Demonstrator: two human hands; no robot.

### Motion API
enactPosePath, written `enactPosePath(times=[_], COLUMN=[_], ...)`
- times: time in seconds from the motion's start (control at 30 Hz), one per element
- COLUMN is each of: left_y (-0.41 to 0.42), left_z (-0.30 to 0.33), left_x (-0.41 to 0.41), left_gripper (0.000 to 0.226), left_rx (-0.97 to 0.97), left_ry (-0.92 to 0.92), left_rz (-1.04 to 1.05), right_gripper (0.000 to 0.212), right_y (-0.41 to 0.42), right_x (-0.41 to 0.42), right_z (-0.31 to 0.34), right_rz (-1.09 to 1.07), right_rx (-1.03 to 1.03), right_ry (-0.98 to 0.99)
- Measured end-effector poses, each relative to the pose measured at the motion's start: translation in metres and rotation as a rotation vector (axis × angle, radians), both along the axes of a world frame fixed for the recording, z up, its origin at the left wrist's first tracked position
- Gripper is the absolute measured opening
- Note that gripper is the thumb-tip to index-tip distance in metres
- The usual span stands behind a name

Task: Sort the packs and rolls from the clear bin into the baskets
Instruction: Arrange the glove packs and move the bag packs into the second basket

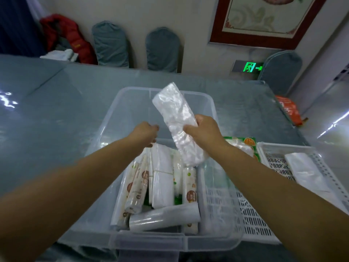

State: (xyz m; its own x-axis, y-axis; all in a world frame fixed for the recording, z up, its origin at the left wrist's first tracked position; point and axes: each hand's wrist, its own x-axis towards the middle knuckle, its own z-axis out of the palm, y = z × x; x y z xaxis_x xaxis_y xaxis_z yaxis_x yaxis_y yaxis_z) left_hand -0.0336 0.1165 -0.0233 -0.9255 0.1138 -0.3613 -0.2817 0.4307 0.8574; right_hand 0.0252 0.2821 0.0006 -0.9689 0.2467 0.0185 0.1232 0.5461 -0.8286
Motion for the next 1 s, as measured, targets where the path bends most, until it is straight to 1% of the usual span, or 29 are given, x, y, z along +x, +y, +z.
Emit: enactPosePath(times=[0.03,0.07,0.1,0.13,0.2,0.23,0.3,0.37,0.43,0.5,0.57,0.63,0.73,0.8,0.83,0.87,0.93,1.0], left_y=[-0.002,-0.004,-0.006,-0.007,-0.008,-0.007,-0.003,0.001,0.004,0.007,0.013,0.023,0.032,0.032,0.032,0.031,0.031,0.031], left_z=[-0.015,-0.029,-0.04,-0.051,-0.07,-0.079,-0.091,-0.098,-0.101,-0.106,-0.111,-0.117,-0.121,-0.124,-0.126,-0.127,-0.126,-0.119], left_x=[-0.002,-0.002,-0.001,0.0,0.002,0.003,0.004,0.005,0.008,0.01,0.017,0.026,0.035,0.035,0.035,0.035,0.036,0.033], left_gripper=[0.017,0.02,0.03,0.041,0.06,0.066,0.069,0.066,0.065,0.065,0.069,0.07,0.053,0.041,0.037,0.033,0.026,0.021], left_rx=[-0.231,-0.451,-0.638,-0.776,-0.911,-0.925,-0.898,-0.859,-0.825,-0.756,-0.691,-0.741,-0.86,-0.878,-0.845,-0.773,-0.558,-0.433], left_ry=[0.014,0.017,0.005,-0.007,-0.001,0.018,0.073,0.115,0.121,0.137,0.16,0.216,0.271,0.282,0.279,0.262,0.186,0.129], left_rz=[-0.114,-0.231,-0.325,-0.385,-0.388,-0.351,-0.253,-0.174,-0.144,-0.136,-0.155,-0.211,-0.31,-0.371,-0.37,-0.346,-0.279,-0.248], right_gripper=[0.007,0.011,0.013,0.014,0.015,0.015,0.016,0.019,0.019,0.021,0.026,0.025,0.019,0.019,0.019,0.018,0.017,0.02], right_y=[0.003,0.004,0.005,0.005,0.006,0.007,0.011,0.016,0.018,0.018,0.018,0.018,0.017,0.017,0.017,0.017,0.016,0.016], right_x=[-0.001,-0.002,-0.003,-0.003,-0.004,-0.004,-0.005,-0.008,-0.01,-0.01,-0.009,-0.01,-0.01,-0.01,-0.01,-0.01,-0.01,-0.01], right_z=[-0.002,-0.005,-0.006,-0.006,-0.008,-0.009,-0.01,-0.011,-0.01,-0.01,-0.01,-0.01,-0.011,-0.011,-0.011,-0.011,-0.01,-0.01], right_rz=[-0.017,-0.027,-0.033,-0.039,-0.06,-0.071,-0.109,-0.171,-0.227,-0.252,-0.262,-0.261,-0.26,-0.26,-0.26,-0.259,-0.259,-0.258], right_rx=[0.094,0.162,0.215,0.263,0.338,0.359,0.339,0.227,0.112,0.059,0.047,0.047,0.057,0.058,0.057,0.058,0.072,0.085], right_ry=[0.023,0.042,0.065,0.097,0.179,0.215,0.243,0.239,0.237,0.247,0.265,0.27,0.261,0.26,0.26,0.258,0.249,0.244])
